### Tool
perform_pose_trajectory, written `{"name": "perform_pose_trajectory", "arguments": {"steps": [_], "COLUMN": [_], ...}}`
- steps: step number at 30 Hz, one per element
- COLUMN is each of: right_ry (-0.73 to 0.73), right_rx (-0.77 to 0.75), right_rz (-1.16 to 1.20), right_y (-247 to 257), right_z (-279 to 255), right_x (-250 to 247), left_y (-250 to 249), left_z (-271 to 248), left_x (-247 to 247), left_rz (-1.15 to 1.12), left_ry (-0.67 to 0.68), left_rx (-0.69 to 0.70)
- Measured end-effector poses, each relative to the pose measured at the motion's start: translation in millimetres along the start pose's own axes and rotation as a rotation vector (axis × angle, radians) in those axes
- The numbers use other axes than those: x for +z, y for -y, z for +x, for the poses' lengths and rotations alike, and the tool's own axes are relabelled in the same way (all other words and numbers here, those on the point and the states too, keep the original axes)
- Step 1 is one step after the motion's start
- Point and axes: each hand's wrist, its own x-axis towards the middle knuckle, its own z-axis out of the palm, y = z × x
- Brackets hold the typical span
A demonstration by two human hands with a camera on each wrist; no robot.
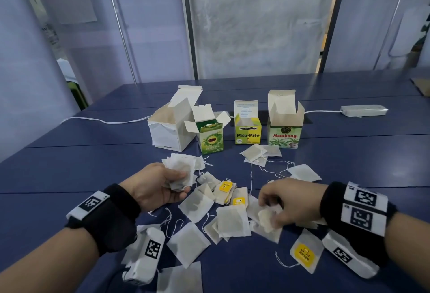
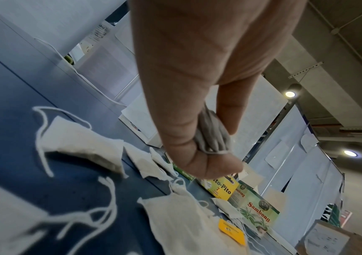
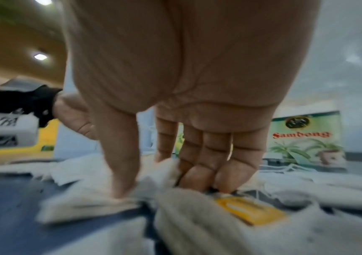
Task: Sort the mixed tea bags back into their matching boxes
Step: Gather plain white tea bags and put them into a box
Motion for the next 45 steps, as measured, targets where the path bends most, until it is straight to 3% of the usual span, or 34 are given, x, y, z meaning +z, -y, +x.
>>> {"name": "perform_pose_trajectory", "arguments": {"steps": [12, 15, 21, 27, 31, 34, 38, 42, 45], "right_ry": [-0.283, -0.226, 0.082, -0.193, -0.248, -0.216, -0.063, -0.066, -0.053], "right_rx": [0.225, 0.119, -0.038, 0.139, 0.247, 0.232, 0.191, 0.067, 0.022], "right_rz": [0.063, 0.009, 0.039, 0.099, 0.055, -0.046, -0.216, -0.162, 0.007], "right_y": [-33.1, -16.9, 3.0, -33.3, -49.4, -45.4, -34.2, -26.3, -24.9], "right_z": [-13.0, -15.3, -16.6, 24.2, 68.6, 90.5, 99.5, 87.2, 71.1], "right_x": [-16.9, -12.2, -0.6, -43.2, -55.1, -55.5, -54.3, -49.0, -44.1], "left_y": [-1.6, -0.1, -2.7, -5.3, -6.5, -6.7, -7.0, -8.0, -6.1], "left_z": [-2.5, -2.8, -3.4, -2.5, -1.6, 0.1, 4.8, 10.9, 16.2], "left_x": [10.0, 12.5, 9.7, 3.3, 0.4, -4.1, -8.5, -6.8, 1.4], "left_rz": [0.013, 0.017, -0.002, -0.03, -0.051, -0.058, -0.068, -0.075, -0.079], "left_ry": [0.038, 0.039, 0.05, 0.028, 0.032, 0.015, -0.011, -0.012, 0.004], "left_rx": [0.003, 0.005, 0.007, 0.019, 0.03, 0.03, 0.031, 0.024, 0.01]}}
